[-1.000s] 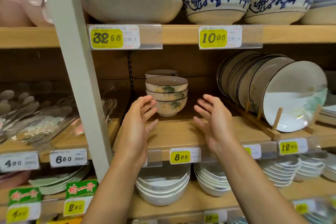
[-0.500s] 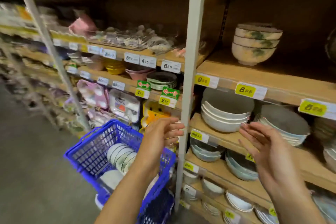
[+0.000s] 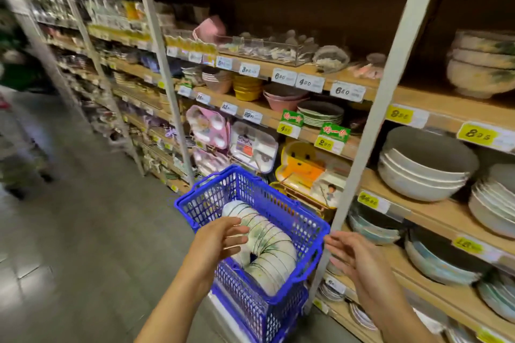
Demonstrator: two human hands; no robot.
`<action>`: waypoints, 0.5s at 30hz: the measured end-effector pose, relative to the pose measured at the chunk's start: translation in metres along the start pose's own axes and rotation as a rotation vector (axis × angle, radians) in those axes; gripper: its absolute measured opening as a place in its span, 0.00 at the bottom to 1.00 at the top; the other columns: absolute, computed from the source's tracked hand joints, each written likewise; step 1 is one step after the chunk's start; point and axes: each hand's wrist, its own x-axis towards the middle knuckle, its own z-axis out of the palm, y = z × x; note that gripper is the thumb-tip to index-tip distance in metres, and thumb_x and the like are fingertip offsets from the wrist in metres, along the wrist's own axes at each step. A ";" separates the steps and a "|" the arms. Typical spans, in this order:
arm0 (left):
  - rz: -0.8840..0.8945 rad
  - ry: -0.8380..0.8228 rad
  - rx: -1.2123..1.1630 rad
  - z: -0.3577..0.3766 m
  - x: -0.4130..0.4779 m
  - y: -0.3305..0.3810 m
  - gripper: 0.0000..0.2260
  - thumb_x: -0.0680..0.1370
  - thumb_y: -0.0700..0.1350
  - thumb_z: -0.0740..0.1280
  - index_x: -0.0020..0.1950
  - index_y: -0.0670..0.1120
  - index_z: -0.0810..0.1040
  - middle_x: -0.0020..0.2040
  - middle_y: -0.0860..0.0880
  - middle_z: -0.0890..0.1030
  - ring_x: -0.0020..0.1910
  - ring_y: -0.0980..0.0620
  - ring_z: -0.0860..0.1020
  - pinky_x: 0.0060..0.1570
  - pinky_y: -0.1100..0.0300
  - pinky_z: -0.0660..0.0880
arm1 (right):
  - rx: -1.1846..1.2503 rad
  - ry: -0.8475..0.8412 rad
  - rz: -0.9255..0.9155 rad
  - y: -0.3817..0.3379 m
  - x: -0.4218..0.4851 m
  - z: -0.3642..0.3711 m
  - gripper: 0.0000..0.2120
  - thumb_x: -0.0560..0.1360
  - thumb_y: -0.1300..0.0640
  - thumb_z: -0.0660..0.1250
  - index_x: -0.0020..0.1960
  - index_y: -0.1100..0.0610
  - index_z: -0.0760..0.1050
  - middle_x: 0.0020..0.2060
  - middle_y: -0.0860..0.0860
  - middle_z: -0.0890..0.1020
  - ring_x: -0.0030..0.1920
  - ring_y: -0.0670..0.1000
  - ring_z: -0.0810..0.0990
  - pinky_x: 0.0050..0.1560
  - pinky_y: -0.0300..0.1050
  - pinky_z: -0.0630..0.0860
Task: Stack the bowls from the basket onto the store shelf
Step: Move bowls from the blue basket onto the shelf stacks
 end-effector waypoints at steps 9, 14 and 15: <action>-0.084 -0.035 0.143 -0.121 0.078 0.020 0.09 0.78 0.43 0.62 0.52 0.42 0.80 0.43 0.45 0.86 0.38 0.50 0.83 0.47 0.54 0.77 | -0.107 -0.020 0.022 0.050 0.015 0.126 0.08 0.78 0.57 0.64 0.49 0.57 0.82 0.44 0.51 0.87 0.50 0.50 0.84 0.53 0.50 0.78; -0.137 -0.075 0.203 -0.151 0.118 0.024 0.09 0.78 0.44 0.62 0.52 0.43 0.80 0.43 0.45 0.86 0.37 0.51 0.83 0.46 0.55 0.77 | -0.155 0.020 0.076 0.071 0.032 0.161 0.08 0.78 0.56 0.65 0.50 0.56 0.81 0.47 0.52 0.86 0.52 0.51 0.83 0.58 0.53 0.77; -0.145 -0.081 0.209 -0.153 0.127 0.025 0.08 0.78 0.44 0.62 0.51 0.43 0.80 0.43 0.45 0.86 0.37 0.51 0.83 0.44 0.56 0.77 | -0.167 0.029 0.085 0.074 0.039 0.165 0.08 0.78 0.56 0.64 0.51 0.57 0.81 0.48 0.52 0.85 0.52 0.51 0.83 0.59 0.53 0.77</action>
